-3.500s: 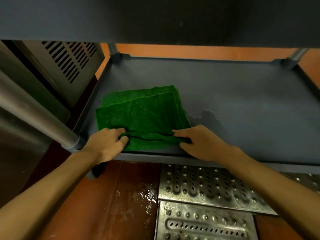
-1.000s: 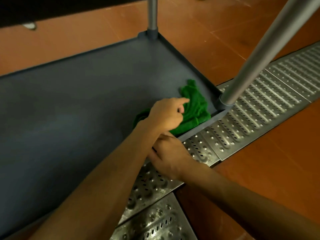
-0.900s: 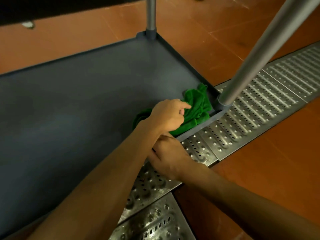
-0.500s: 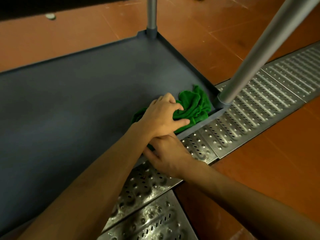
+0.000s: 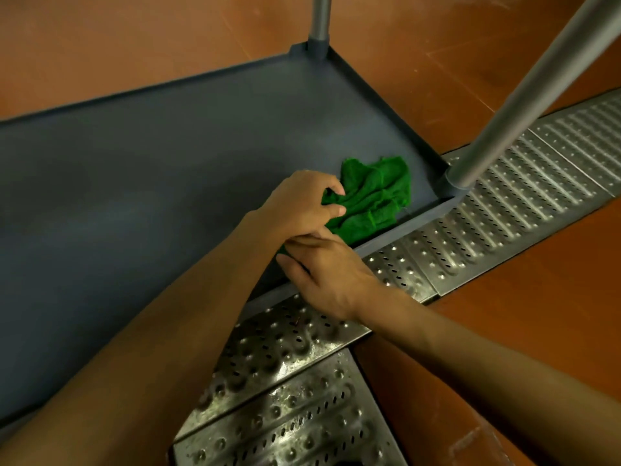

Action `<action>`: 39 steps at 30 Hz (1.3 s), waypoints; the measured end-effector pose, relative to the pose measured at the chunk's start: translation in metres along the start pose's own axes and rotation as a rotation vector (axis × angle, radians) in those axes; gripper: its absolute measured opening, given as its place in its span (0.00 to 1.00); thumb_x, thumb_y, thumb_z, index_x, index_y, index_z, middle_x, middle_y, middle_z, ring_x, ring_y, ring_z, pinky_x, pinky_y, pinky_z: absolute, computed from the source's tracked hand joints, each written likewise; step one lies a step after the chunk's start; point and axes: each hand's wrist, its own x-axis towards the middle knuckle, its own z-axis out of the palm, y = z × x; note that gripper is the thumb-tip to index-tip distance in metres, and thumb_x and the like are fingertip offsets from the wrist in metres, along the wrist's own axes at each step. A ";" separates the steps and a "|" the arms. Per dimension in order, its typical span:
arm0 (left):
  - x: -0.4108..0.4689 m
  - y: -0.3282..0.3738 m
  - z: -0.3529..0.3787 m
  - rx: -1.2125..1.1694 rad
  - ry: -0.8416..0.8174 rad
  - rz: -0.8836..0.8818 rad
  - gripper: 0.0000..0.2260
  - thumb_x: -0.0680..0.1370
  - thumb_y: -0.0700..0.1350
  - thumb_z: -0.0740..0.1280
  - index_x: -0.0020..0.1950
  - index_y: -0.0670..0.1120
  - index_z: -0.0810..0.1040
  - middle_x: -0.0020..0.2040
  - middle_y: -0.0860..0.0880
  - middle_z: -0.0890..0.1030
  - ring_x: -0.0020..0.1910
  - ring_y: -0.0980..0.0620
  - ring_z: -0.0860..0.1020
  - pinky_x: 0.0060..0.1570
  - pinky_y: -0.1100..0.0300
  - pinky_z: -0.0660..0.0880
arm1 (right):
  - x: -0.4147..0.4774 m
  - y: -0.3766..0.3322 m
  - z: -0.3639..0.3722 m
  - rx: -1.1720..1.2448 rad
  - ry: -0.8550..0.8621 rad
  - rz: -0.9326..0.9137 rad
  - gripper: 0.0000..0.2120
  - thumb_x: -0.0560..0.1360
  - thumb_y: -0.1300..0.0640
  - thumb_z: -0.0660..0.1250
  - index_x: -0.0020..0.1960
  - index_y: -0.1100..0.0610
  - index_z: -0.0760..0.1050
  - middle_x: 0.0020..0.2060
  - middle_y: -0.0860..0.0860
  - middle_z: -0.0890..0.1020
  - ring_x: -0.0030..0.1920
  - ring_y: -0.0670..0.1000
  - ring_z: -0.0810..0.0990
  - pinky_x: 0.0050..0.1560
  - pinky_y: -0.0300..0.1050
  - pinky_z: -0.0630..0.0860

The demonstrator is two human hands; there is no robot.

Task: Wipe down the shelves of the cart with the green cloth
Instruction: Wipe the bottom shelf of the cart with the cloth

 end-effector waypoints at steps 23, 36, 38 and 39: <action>-0.306 -0.134 -0.098 0.358 0.298 -0.476 0.27 0.82 0.56 0.53 0.77 0.45 0.66 0.78 0.42 0.64 0.77 0.43 0.62 0.74 0.44 0.61 | 0.073 -0.016 0.027 -0.240 -0.119 0.434 0.39 0.78 0.32 0.48 0.80 0.49 0.40 0.79 0.62 0.43 0.77 0.66 0.40 0.76 0.61 0.39; -0.379 -0.153 -0.091 0.313 0.551 -0.644 0.25 0.83 0.57 0.52 0.74 0.43 0.68 0.73 0.43 0.71 0.72 0.43 0.68 0.72 0.43 0.64 | 0.128 -0.061 0.054 -0.064 -0.123 0.254 0.40 0.77 0.35 0.58 0.80 0.49 0.46 0.80 0.56 0.50 0.78 0.63 0.43 0.77 0.58 0.42; -0.379 -0.155 -0.090 0.309 0.546 -0.641 0.25 0.83 0.57 0.52 0.74 0.44 0.67 0.73 0.43 0.71 0.73 0.43 0.68 0.72 0.43 0.64 | 0.132 -0.075 0.062 -0.056 -0.125 0.195 0.38 0.78 0.38 0.59 0.80 0.50 0.47 0.79 0.57 0.52 0.78 0.63 0.45 0.77 0.57 0.43; -0.379 -0.156 -0.089 0.308 0.541 -0.640 0.25 0.83 0.58 0.51 0.75 0.44 0.66 0.73 0.43 0.71 0.73 0.44 0.68 0.72 0.42 0.64 | 0.133 -0.082 0.067 -0.047 -0.130 0.166 0.37 0.79 0.39 0.60 0.80 0.50 0.48 0.79 0.57 0.52 0.78 0.63 0.45 0.77 0.57 0.43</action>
